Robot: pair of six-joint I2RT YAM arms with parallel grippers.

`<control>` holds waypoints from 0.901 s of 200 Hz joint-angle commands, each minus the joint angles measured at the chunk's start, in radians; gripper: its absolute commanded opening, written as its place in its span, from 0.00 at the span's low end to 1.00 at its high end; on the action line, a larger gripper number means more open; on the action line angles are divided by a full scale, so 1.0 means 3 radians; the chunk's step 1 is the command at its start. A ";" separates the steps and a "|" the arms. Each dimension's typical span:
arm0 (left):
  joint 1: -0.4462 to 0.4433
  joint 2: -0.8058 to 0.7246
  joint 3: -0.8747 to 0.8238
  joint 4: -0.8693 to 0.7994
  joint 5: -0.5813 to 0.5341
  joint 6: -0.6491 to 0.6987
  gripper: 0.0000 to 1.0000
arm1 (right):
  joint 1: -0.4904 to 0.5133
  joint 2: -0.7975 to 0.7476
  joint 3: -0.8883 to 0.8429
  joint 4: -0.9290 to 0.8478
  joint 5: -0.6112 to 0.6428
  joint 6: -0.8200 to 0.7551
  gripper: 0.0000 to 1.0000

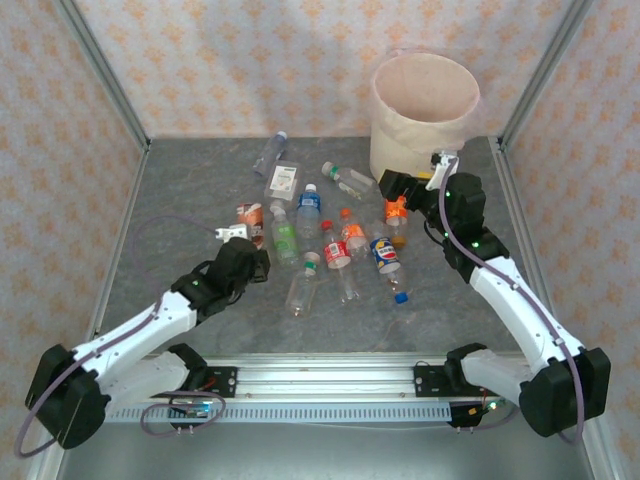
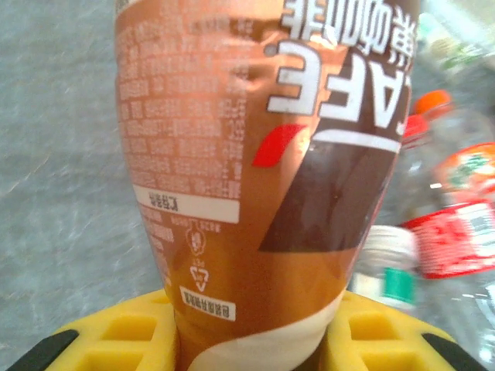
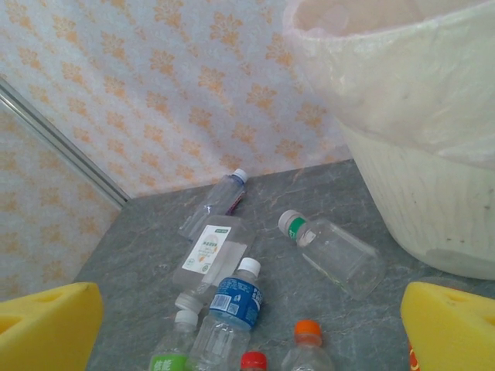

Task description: Put the plastic bottles in the bin

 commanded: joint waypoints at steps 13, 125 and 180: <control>-0.0016 -0.0002 0.0172 0.0785 0.0817 0.0311 0.00 | 0.0153 0.0046 -0.0001 0.0094 -0.0556 0.0168 0.99; -0.0016 0.0949 0.1018 0.1577 0.2472 0.0714 0.00 | 0.0674 0.0494 0.0141 0.1089 -0.1392 0.0848 0.99; -0.0016 0.0990 0.0950 0.1736 0.2692 0.0621 0.00 | 0.0680 0.0699 0.0290 0.1074 -0.1219 0.1021 0.99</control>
